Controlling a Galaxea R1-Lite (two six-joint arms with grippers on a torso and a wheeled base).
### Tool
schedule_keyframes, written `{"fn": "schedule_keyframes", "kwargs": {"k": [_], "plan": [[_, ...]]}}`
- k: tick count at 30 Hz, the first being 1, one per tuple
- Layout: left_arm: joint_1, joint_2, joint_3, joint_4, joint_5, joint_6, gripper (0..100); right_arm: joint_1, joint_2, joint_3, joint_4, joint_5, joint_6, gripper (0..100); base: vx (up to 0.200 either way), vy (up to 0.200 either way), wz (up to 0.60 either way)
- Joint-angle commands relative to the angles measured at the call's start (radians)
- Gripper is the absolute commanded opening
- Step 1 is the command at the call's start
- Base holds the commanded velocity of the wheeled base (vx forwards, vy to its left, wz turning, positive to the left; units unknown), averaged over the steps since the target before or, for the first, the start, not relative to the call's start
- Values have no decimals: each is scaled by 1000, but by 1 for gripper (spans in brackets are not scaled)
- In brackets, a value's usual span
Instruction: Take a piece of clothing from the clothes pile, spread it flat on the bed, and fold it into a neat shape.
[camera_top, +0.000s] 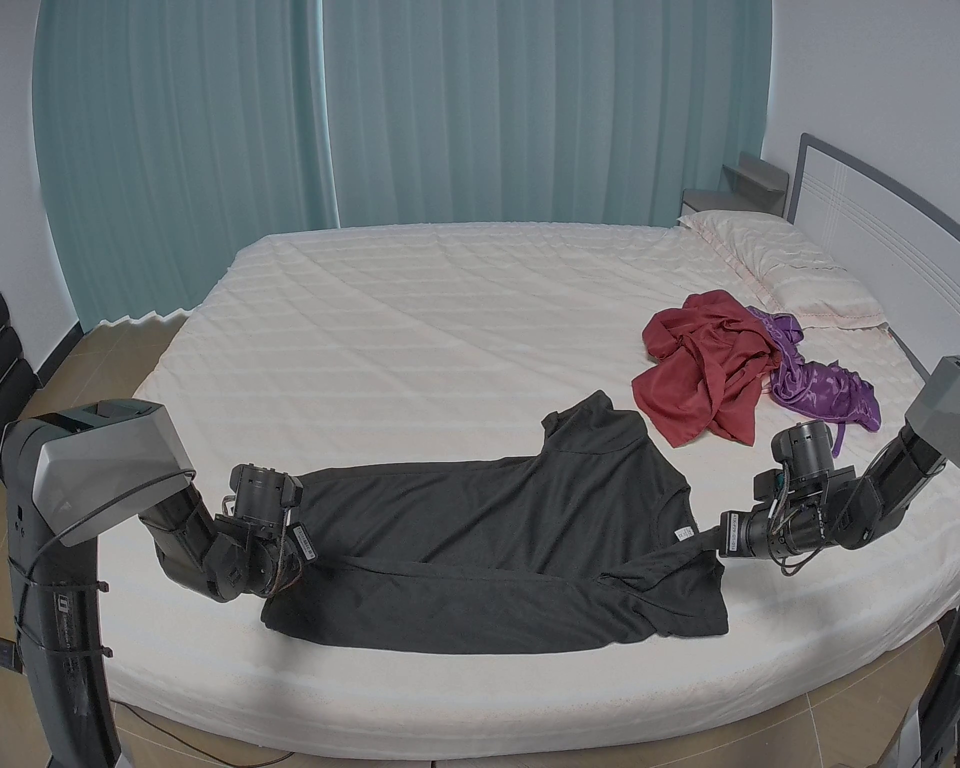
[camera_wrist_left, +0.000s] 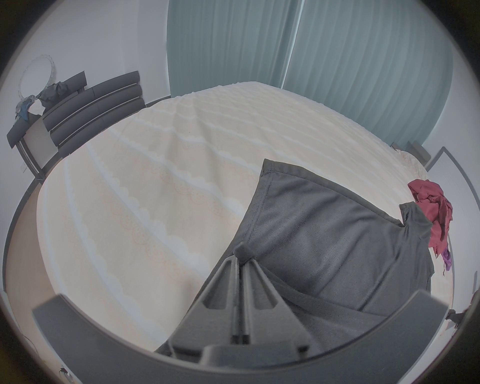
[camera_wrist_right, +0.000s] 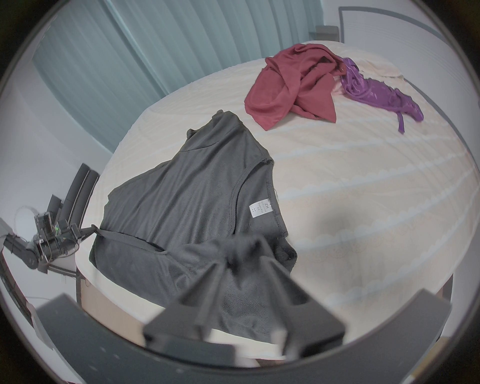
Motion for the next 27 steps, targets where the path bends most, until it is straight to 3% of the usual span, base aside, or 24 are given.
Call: {"fn": "schedule_keyframes", "kwargs": {"k": [1,9,12,16,21,23,27], "plan": [[2,6,-8,0,0,-2,100,1,22,-10,-1,1,23,100,0,0,0],[80,-50,13,3,-13,-1,100,-25,-2,10,-47,-1,155,100,0,0,0],[118,-90,53,1,-72,3,100,-32,-22,22,-50,1,216,100,0,0,0],[169,-183,158,-2,-307,39,100,-34,-76,99,-52,8,316,100,0,0,0],[240,-195,253,-12,-560,260,100,-28,-122,246,-127,14,316,100,0,0,0],[249,-191,268,-11,-617,325,100,-22,-128,308,-183,13,314,100,0,0,0],[243,-160,262,-12,-635,371,100,3,-121,408,-295,16,314,100,0,0,0]]}}
